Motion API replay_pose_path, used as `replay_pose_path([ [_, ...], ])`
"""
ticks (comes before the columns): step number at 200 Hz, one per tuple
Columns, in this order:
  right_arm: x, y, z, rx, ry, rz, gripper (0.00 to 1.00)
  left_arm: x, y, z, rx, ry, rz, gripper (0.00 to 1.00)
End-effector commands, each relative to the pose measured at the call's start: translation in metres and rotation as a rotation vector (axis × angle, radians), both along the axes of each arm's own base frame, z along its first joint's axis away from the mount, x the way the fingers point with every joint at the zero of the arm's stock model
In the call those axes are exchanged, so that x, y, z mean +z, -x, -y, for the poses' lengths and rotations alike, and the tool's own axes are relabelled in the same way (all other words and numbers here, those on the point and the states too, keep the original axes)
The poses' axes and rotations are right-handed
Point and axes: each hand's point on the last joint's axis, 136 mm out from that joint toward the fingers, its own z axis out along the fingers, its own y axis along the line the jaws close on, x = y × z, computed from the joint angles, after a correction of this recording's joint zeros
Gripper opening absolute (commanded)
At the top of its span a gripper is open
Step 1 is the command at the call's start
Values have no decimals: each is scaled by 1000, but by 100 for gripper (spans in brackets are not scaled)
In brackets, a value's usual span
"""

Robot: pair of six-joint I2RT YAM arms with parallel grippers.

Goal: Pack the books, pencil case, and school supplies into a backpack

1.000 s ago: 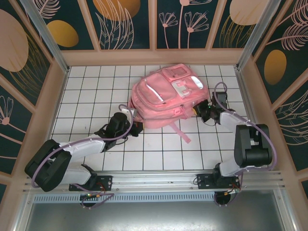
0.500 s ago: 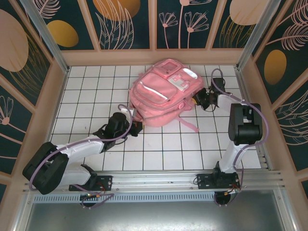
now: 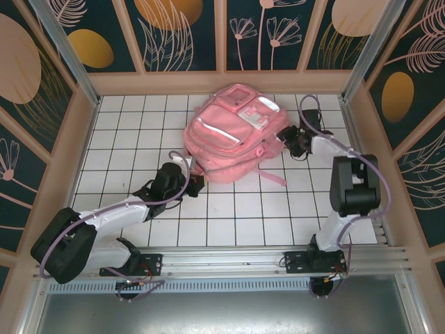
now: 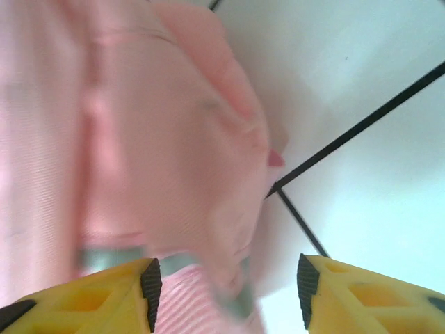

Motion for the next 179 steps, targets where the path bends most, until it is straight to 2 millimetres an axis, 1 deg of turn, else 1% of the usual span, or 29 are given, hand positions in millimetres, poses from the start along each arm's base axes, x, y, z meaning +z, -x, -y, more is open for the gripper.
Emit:
replay_pose_path([
  [1, 51, 18, -15, -14, -63, 157, 52, -5, -2, -1, 2, -11, -14, 0],
  [20, 65, 53, -53, 53, -227, 182, 51, -4, -3, 6, -19, 12, -15, 0],
  [28, 67, 67, -71, 86, -289, 176, 51, -3, -2, 9, -27, 23, -13, 0],
  [49, 67, 99, -117, 173, -413, 145, 54, -2, -1, 19, -51, 36, -12, 0],
  [65, 63, 117, -145, 223, -463, 113, 57, 0, 1, 28, -74, 40, -6, 0],
  [73, 61, 123, -155, 242, -486, 109, 58, 1, 3, 33, -86, 39, -5, 0],
  [92, 54, 132, -173, 264, -522, 93, 59, 5, 5, 41, -104, 38, 5, 0],
  [101, 52, 132, -179, 275, -527, 91, 59, 6, 6, 44, -110, 38, 6, 0],
  [111, 51, 128, -182, 275, -528, 91, 59, 5, 7, 46, -114, 37, 5, 0],
  [116, 51, 132, -191, 298, -533, 88, 59, 7, 8, 48, -117, 40, 7, 0],
  [134, 50, 131, -202, 317, -535, 84, 58, 8, 10, 51, -123, 43, 7, 0],
  [156, 45, 132, -210, 328, -531, 73, 54, 13, 12, 57, -131, 54, 12, 0],
  [179, 40, 132, -210, 320, -520, 74, 48, 18, 14, 66, -150, 64, 19, 0],
])
